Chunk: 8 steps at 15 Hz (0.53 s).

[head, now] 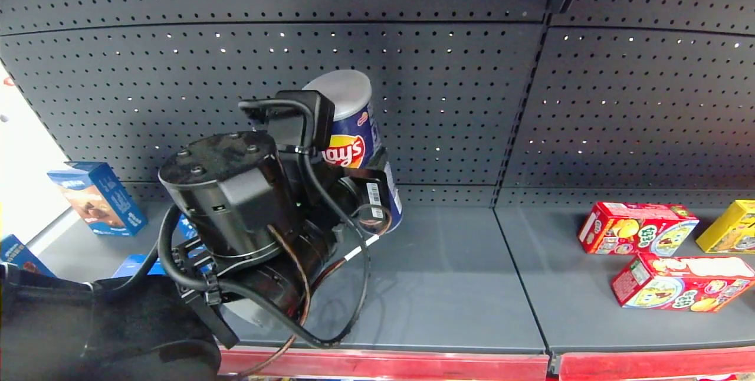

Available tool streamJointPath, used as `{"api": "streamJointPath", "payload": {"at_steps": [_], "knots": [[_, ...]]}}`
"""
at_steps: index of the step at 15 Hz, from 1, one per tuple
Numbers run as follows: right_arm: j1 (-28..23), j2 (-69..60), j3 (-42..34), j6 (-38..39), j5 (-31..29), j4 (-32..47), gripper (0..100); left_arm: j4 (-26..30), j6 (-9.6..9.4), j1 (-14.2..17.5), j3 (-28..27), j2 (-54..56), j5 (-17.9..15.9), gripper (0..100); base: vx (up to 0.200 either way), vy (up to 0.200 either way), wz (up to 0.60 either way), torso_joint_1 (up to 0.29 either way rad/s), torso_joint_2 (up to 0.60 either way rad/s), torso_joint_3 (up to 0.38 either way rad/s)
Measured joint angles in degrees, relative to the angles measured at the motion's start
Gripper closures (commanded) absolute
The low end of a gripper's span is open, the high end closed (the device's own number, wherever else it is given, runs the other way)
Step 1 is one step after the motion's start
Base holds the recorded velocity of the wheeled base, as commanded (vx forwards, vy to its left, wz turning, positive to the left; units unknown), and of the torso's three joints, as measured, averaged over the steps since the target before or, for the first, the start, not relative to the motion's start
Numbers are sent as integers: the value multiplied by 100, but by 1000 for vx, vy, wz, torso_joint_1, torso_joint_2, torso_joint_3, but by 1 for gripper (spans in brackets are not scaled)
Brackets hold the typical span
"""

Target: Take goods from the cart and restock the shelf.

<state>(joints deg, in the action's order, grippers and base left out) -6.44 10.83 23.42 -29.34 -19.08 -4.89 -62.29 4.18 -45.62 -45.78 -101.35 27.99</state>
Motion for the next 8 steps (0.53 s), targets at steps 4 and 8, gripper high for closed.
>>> {"api": "streamJointPath", "payload": {"at_steps": [4,8], "knots": [[0,-5,-5,0,9,0,100,50,-252,26,324,30,709,100,0,0,0,0,0,0],[2,-5,-11,1,11,0,100,60,-405,-389,822,55,830,100,0,0,0,0,0,0]]}}
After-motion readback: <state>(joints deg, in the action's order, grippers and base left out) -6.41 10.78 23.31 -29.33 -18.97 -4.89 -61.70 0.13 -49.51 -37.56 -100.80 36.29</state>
